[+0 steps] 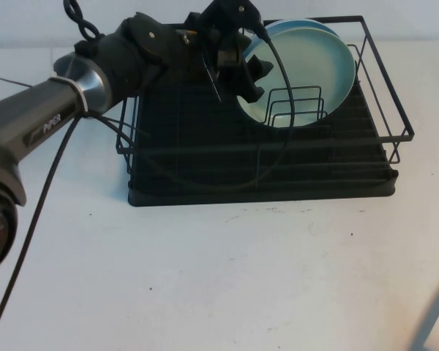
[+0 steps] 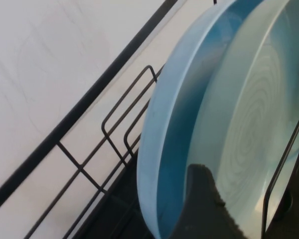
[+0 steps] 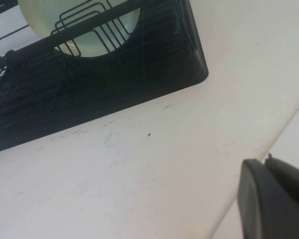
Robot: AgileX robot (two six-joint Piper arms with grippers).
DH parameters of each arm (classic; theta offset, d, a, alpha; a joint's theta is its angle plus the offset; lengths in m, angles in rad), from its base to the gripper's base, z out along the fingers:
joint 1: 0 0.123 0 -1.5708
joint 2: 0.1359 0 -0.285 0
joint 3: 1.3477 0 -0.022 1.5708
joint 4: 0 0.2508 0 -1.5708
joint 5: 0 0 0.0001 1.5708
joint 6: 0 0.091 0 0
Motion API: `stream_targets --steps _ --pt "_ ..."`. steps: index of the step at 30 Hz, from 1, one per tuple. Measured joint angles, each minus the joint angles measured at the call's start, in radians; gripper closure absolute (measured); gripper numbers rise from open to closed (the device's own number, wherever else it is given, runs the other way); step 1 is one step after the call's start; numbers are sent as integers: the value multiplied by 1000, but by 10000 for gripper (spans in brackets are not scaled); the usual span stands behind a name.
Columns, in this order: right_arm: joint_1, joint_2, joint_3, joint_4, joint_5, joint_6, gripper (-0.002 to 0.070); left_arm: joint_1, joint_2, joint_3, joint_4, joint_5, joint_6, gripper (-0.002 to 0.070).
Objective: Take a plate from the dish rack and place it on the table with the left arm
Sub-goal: Grasp the plate from the shelf
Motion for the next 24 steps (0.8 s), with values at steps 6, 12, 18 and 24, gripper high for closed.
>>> stream_targets --steps 6,12,18,24 --pt "0 0 0 0 0 0 694 -2 20 -2 -103 -26 89 318" --pt "0 0 0 0 0 0 694 -2 42 -2 -255 -66 215 352" --pt "0 0 0 0 0 0 694 -2 82 -28 -335 -81 273 356" --pt "0 0 0 0 0 0 694 -2 116 -58 -379 -96 281 358"
